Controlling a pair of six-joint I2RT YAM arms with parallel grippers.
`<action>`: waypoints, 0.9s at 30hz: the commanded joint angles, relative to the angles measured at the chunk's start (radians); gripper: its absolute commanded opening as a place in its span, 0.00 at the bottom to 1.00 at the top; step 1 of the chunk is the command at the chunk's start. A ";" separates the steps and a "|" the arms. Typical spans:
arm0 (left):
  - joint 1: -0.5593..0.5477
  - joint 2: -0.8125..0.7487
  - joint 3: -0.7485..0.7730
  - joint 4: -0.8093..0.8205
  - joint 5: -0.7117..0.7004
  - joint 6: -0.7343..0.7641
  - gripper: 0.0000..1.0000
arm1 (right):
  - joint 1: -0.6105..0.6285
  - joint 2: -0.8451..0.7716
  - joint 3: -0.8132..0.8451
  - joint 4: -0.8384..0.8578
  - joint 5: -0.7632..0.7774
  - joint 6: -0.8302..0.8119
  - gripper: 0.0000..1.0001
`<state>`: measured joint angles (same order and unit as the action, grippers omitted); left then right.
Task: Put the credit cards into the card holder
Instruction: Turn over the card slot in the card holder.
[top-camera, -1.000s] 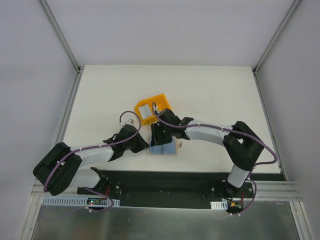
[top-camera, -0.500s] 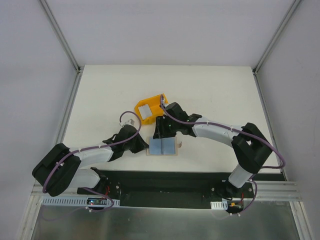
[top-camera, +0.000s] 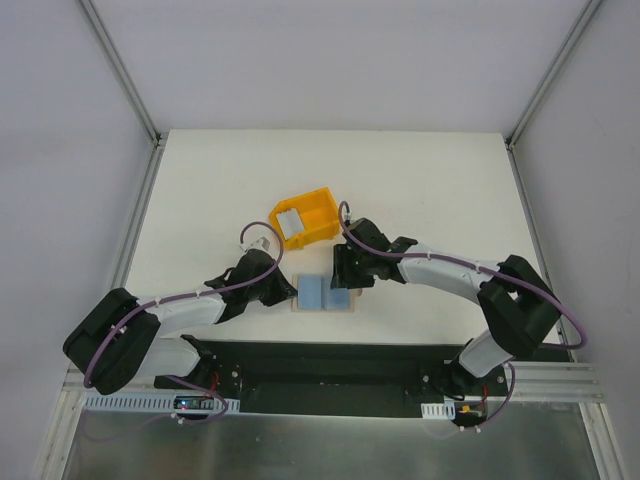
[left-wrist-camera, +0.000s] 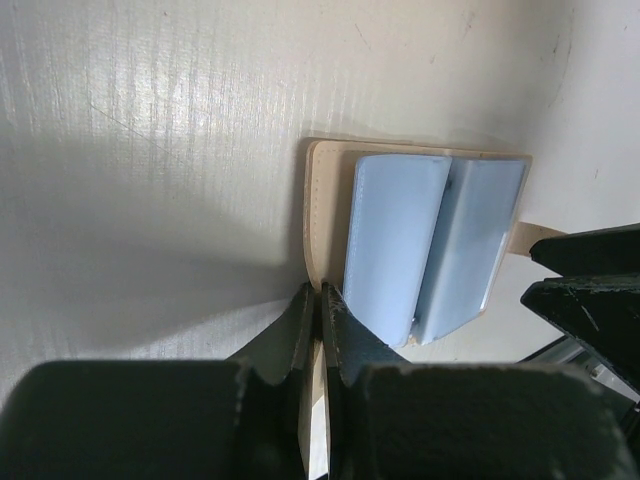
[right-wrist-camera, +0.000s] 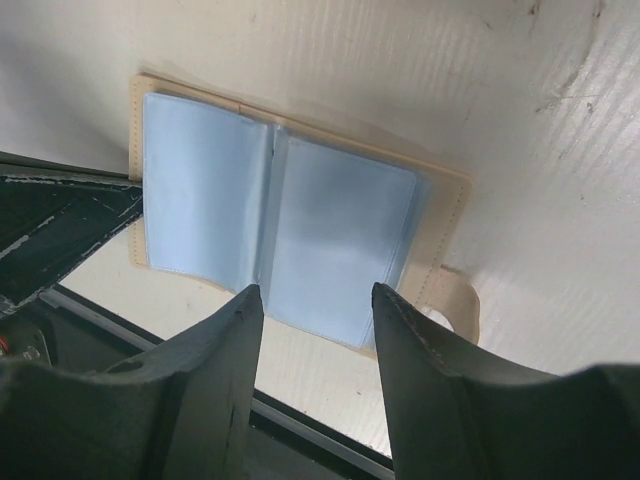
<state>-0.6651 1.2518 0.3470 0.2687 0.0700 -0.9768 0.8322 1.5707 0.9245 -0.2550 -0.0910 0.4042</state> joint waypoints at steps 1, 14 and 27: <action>0.013 -0.012 0.014 -0.009 -0.004 0.026 0.00 | 0.005 -0.034 -0.001 -0.018 0.023 0.028 0.51; 0.013 -0.005 0.015 -0.006 0.002 0.026 0.00 | 0.005 0.046 -0.004 0.023 -0.032 0.045 0.50; 0.013 0.006 0.010 0.006 0.010 0.018 0.00 | 0.030 0.160 0.056 0.048 -0.111 0.042 0.50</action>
<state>-0.6617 1.2526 0.3470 0.2695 0.0708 -0.9756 0.8371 1.6699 0.9451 -0.2401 -0.1455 0.4339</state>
